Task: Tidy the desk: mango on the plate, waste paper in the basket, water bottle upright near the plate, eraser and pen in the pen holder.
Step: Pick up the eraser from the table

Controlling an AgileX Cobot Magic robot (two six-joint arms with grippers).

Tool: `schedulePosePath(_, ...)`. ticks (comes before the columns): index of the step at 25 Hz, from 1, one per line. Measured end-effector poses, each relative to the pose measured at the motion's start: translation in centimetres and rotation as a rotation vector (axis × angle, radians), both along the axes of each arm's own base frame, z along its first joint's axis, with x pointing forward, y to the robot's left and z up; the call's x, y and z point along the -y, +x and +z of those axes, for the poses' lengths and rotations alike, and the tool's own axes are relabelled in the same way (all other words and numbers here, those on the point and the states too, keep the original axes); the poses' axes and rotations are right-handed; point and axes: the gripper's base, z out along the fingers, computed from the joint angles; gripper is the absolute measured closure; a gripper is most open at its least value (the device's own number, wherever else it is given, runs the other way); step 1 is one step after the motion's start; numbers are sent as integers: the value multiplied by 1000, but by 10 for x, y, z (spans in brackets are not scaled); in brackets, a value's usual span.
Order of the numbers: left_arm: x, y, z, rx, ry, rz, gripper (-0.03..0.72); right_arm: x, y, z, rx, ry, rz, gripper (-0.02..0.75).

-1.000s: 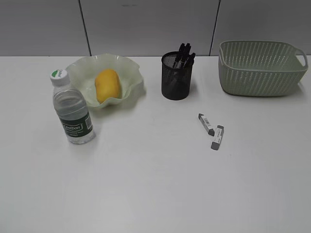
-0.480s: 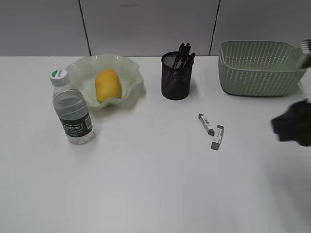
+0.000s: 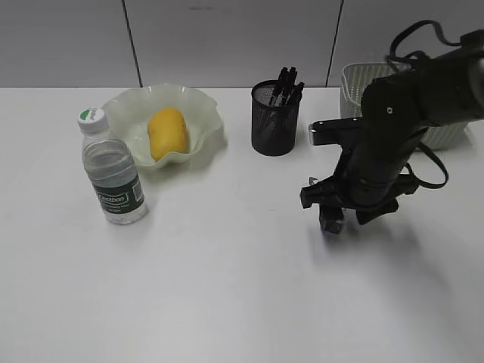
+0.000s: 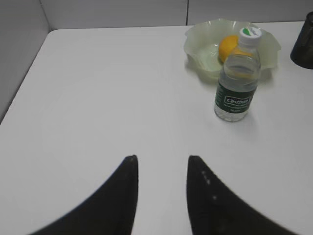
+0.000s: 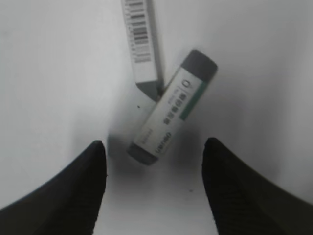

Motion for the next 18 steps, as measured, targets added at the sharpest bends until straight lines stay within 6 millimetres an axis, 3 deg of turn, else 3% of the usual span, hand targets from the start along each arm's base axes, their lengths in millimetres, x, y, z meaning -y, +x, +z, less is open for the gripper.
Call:
schedulePosePath(8, 0, 0, 0, 0, 0, 19, 445, -6, 16, -14, -41, 8, -66, 294)
schedulePosePath(11, 0, 0, 0, 0, 0, 19, 447, -3, 17, -14, -50, -3, -74, 395)
schedulePosePath(13, 0, 0, 0, 1, 0, 19, 447, 0, 17, -14, -53, -21, -67, 545)
schedulePosePath(18, 0, 0, 0, 1, 0, 19, 447, 7, 16, 1, -25, -88, 1, 554)
